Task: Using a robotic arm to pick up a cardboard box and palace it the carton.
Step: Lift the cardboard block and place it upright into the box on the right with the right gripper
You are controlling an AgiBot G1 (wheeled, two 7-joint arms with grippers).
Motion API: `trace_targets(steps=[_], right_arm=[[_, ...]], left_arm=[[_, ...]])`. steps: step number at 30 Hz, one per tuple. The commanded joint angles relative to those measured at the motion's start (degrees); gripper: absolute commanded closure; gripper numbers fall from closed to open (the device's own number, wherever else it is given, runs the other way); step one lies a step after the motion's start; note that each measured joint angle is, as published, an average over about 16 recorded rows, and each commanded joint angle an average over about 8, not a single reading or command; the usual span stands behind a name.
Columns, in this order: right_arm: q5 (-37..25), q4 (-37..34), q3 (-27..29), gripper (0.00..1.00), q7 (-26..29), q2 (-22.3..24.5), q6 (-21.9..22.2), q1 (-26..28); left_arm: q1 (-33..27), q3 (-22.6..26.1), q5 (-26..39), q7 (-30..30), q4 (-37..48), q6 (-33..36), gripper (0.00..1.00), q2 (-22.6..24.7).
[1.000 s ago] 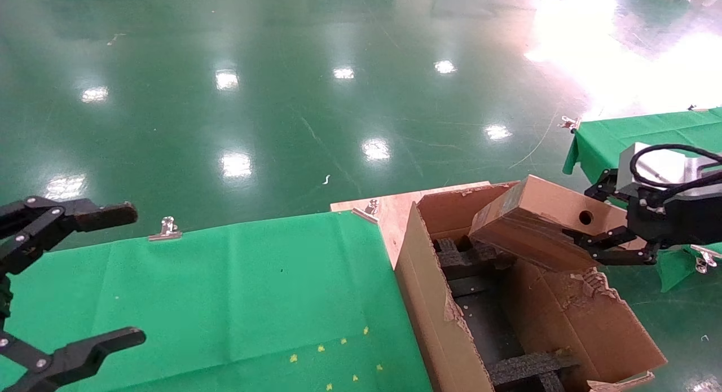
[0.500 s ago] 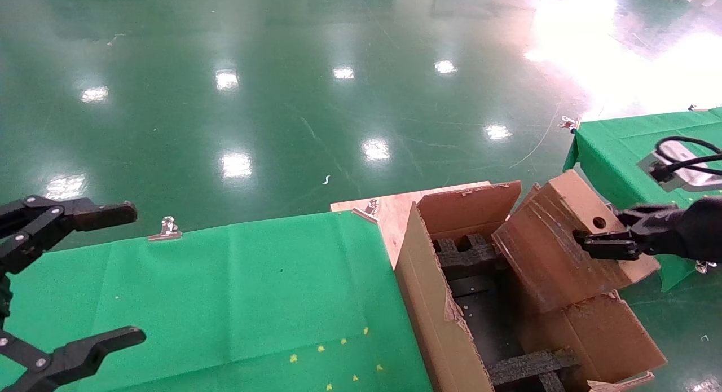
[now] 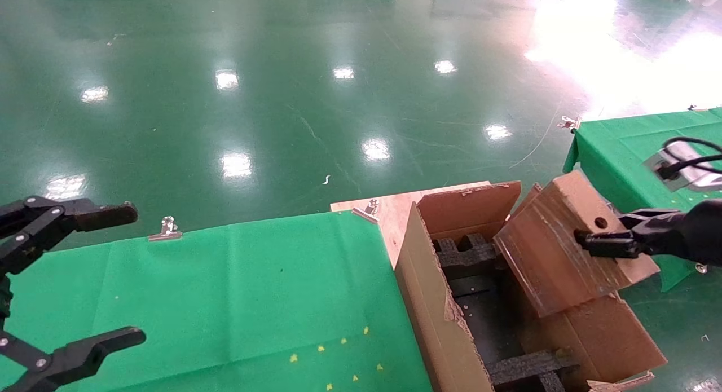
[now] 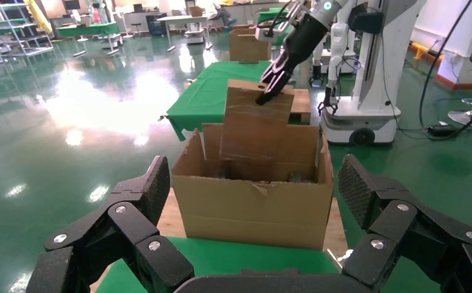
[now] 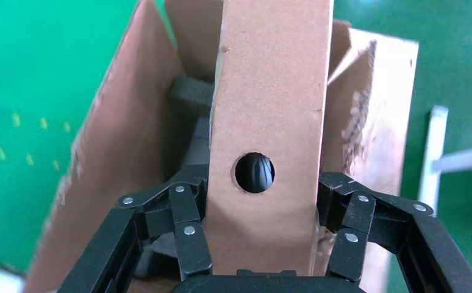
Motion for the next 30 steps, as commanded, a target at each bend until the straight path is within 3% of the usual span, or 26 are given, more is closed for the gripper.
trace_targets(steps=[1,14,30], right_arm=[[0.2,-0.4,-0.1,1.0,0.4,-0.1,0.1,-0.1],[-5.5,0.9,-4.0,1.0,7.2,-0.7,5.9,-4.5],[-5.7,-3.3,-7.7,1.0,10.8,-5.2,14.1,-10.0]], left_arm=[[0.0,0.0,0.0,0.0,0.0,0.0,0.0,0.0],[0.0,0.0,0.0,0.0,0.0,0.0,0.0,0.0],[0.0,0.0,0.0,0.0,0.0,0.0,0.0,0.0]])
